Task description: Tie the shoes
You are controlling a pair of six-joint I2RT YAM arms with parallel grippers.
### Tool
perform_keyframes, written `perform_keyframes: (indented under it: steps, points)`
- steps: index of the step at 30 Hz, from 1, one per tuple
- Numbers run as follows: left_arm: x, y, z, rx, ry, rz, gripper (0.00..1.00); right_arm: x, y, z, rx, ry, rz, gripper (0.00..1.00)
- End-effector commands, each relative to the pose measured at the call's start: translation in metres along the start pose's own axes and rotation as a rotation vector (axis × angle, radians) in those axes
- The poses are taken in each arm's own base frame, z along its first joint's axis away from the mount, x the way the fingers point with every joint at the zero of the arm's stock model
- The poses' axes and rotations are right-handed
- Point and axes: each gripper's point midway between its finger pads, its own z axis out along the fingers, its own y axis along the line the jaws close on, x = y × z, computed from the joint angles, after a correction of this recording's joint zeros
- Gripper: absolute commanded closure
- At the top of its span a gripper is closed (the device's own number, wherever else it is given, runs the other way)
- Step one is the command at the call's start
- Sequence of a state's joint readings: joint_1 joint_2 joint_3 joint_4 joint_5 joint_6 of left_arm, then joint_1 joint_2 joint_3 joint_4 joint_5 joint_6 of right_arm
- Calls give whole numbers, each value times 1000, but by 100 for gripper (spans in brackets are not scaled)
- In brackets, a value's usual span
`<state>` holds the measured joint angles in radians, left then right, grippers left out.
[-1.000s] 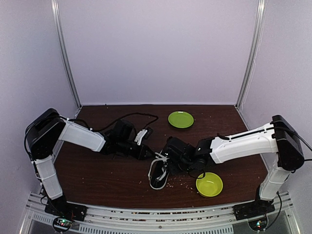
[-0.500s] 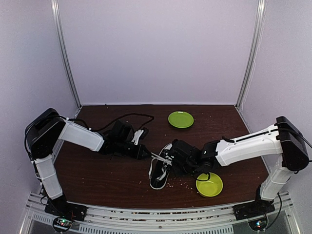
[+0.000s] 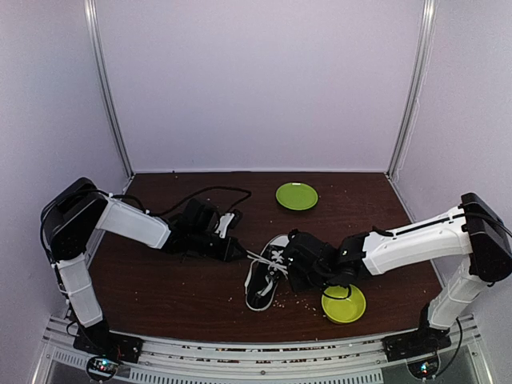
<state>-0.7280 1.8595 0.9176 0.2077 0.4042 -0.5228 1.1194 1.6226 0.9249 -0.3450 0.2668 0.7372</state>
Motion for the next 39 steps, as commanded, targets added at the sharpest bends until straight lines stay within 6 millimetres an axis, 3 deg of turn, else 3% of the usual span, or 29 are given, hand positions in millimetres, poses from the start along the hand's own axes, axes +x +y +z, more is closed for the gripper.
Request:
perform_keyframes:
  steps: [1,26,30,31,32,34,35,37,39]
  points:
    - [-2,28,-6,-104,-19,-36,100,13,-21,-3,60,37,-7,100]
    - [1,47,-12,-181,-28,-76,100,13,-33,-6,85,2,24,100]
    - [-7,35,-15,-129,-51,-45,100,3,-20,-14,7,-30,7,100]
    - [-11,30,-17,-114,-58,-24,91,-2,-13,-18,-39,-47,0,100]
    - [-15,26,-20,-106,-64,-1,75,-7,-2,-24,-102,-68,-7,97]
    - [-29,16,-33,-102,-99,49,41,-26,13,-41,-202,-138,0,69]
    - [-36,12,-40,-109,-121,75,16,-33,16,-50,-229,-167,-2,56]
    - [-55,1,-64,-128,-187,123,2,-51,17,-67,-250,-228,-7,29]
    - [-73,-4,-85,-153,-242,151,2,-65,16,-77,-259,-259,-8,17]
